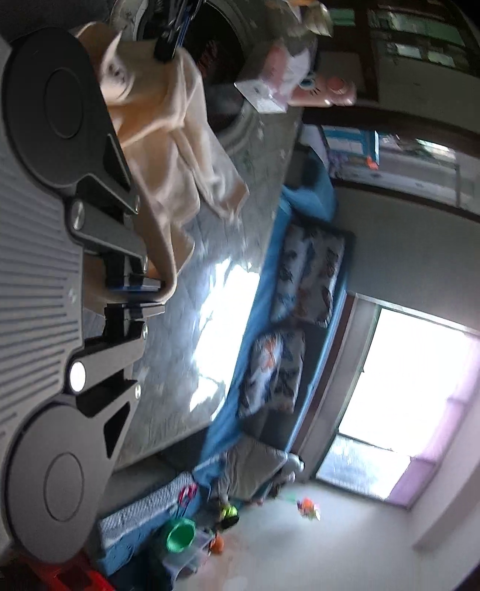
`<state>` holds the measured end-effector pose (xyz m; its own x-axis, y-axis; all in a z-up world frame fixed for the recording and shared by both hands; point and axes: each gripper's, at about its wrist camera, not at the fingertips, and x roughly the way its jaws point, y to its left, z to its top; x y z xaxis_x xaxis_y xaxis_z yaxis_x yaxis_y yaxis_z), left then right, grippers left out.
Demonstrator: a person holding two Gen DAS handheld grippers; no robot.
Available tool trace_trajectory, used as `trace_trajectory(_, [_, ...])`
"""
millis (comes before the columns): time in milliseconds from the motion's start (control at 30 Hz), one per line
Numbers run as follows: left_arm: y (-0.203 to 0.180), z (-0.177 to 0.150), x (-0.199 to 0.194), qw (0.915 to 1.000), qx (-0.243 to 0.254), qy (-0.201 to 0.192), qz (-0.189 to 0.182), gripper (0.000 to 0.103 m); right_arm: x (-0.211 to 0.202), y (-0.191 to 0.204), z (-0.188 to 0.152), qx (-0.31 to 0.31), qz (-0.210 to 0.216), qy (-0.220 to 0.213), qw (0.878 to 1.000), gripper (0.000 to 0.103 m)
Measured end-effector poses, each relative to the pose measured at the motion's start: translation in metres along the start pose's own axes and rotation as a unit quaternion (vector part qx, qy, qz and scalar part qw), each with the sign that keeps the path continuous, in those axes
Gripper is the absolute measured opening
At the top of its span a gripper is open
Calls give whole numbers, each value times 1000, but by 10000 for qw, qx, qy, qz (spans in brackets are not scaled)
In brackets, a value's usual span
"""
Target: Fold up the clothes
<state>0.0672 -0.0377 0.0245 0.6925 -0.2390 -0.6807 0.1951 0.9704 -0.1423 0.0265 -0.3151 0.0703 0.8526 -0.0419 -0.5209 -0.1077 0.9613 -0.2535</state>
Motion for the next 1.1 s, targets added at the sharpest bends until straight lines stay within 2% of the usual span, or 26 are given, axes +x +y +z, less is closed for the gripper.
trace_trajectory(267, [14,-27,-59,9995,-22,-280,134,7,-53,-43,-39,481,-125,60,9987,5])
trace_trajectory(433, [24,-65,-89,9999,-52,-21,133,7,-72,-52,-83,921,93,626,9937,5])
trace_trajectory(500, [24,-80,-93,9998,13,185,101,8,-68,-56,-104,1036,218,1092,9884,7])
trace_trajectory(567, [24,-90,-96,9994,69,309,99,9,-69,-60,-117,1091,309,1366,9841,11])
trace_trajectory(633, [29,-94,-98,9990,9,442,74,13,-77,-68,-123,1171,352,1441,9820,21])
trace_trajectory(667, [31,-93,-100,9989,-20,471,69,15,-82,-73,-125,1197,351,1453,9815,22])
trace_trajectory(833, [33,-77,-106,9994,76,335,29,40,-100,-87,-117,1120,94,1303,9851,26])
trace_trajectory(933, [31,-60,-99,9997,131,180,52,43,-91,-81,-100,1004,223,1112,9885,30])
trace_trajectory(1100, [22,-26,-68,9997,196,94,-103,44,-52,-60,-72,719,739,969,9899,34])
